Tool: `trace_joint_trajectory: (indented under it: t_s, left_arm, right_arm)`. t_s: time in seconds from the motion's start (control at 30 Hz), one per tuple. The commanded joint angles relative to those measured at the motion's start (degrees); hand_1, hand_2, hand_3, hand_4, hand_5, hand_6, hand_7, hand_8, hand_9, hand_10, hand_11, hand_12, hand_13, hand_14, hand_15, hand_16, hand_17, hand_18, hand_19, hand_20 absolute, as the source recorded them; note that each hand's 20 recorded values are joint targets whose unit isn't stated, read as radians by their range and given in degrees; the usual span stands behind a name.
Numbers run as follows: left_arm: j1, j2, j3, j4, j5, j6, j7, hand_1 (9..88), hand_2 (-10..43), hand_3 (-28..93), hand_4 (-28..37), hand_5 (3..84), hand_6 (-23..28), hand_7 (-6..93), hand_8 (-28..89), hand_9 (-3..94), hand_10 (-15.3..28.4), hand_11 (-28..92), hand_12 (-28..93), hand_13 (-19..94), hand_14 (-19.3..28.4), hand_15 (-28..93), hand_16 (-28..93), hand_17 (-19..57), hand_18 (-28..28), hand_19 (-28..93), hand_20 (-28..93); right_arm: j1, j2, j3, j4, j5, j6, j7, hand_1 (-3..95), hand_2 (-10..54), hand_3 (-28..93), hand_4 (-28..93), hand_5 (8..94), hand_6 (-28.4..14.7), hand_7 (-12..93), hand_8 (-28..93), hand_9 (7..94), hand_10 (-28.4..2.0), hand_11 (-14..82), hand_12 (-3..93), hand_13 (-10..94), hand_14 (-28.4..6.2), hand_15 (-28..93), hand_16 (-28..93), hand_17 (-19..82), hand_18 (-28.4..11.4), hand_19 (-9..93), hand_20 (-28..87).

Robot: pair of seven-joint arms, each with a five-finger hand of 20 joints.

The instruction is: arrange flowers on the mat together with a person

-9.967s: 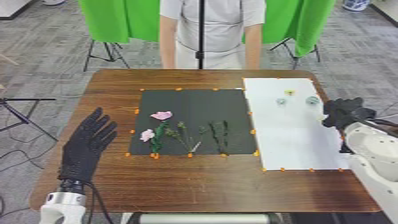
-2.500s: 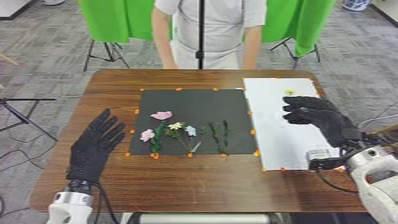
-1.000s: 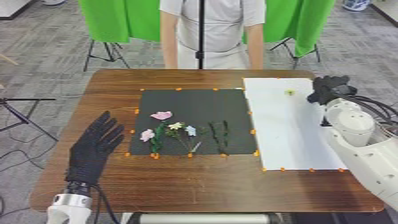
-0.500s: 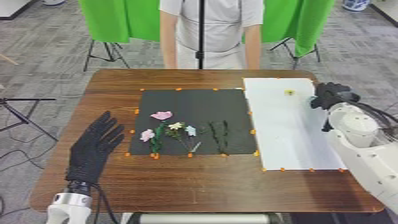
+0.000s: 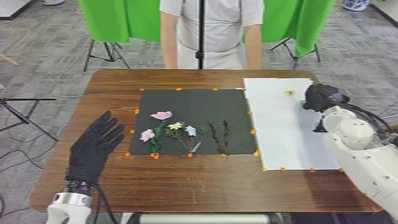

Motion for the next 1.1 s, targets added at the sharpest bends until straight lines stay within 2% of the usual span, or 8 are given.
trace_joint_trajectory:
  t_s: [0.03,0.17,0.37,0.57,0.7,1.1]
  left_arm:
    - [0.7,-0.19,-0.17,0.20,0.00,-0.45,-0.28,24.9,-1.8,72,-28.2,31.0,4.1,18.7,-10,25.4,12.0,17,16,21,14.4,23,2,-9.9,22.2,41,9]
    - [0.8,-0.45,-0.22,0.24,-0.01,-0.32,-0.47,24.8,-1.8,72,-28.2,31.1,4.1,18.7,-10,25.4,12.0,17,16,21,14.4,23,2,-9.9,22.2,41,9]
    - [0.4,-0.94,0.09,0.42,0.17,-0.73,-0.89,24.8,-1.7,72,-28.2,31.0,4.0,18.7,-10,25.4,11.9,17,16,21,14.5,23,2,-9.9,22.2,41,9]
    - [0.2,-1.04,0.31,0.49,0.25,-1.01,-0.88,24.9,-1.7,72,-28.2,31.0,4.1,18.6,-10,25.4,11.9,17,16,21,14.5,23,2,-10.0,22.2,41,9]
    - [0.6,-1.10,0.25,0.33,0.21,-0.66,-0.90,24.8,-1.7,72,-28.2,31.1,4.1,18.6,-10,25.4,11.9,17,16,21,14.5,23,2,-9.9,22.2,42,9]
    - [-0.2,-0.93,0.10,0.78,0.01,-1.22,-1.78,24.8,-1.7,72,-28.2,31.1,4.1,18.6,-10,25.4,11.9,17,16,21,14.5,23,2,-10.0,22.2,42,9]
  right_arm:
    - [-2.3,0.6,-2.5,-4.9,2.2,6.8,-4.3,51.0,-9.4,77,-28,73.7,3.3,42,-2,86.5,-6.5,24.6,41.0,82,-4.9,67,24,42,-18.4,93,45]
    - [-1.3,-0.1,-5.9,-9.4,3.9,11.9,-8.4,50.6,-9.5,79,-28,74.4,2.9,41,-2,87.1,-6.5,23.9,41.9,82,-5.0,67,24,42,-18.6,93,45]
    - [1.8,-3.5,-11.0,-13.4,3.5,12.4,-15.2,50.5,-9.5,79,-28,74.9,2.9,41,-2,87.7,-6.6,23.4,42.7,82,-5.1,67,25,42,-18.6,93,46]
    - [5.0,-7.3,-15.8,-10.1,2.3,10.4,-18.2,50.5,-9.5,79,-28,74.9,3.0,41,-2,87.6,-6.5,22.8,43.4,82,-4.9,68,25,42,-18.4,93,47]
    - [5.0,-8.4,-16.7,-8.4,1.0,10.1,-18.8,50.5,-9.5,79,-28,74.4,3.1,42,-2,87.3,-6.4,22.5,43.5,81,-4.7,68,25,42,-18.3,93,47]
    - [4.9,-10.5,-18.4,-5.8,-2.0,12.4,-17.9,50.6,-9.5,78,-28,73.2,3.0,42,-2,86.3,-6.1,21.8,43.9,79,-4.8,69,26,40,-18.1,93,47]
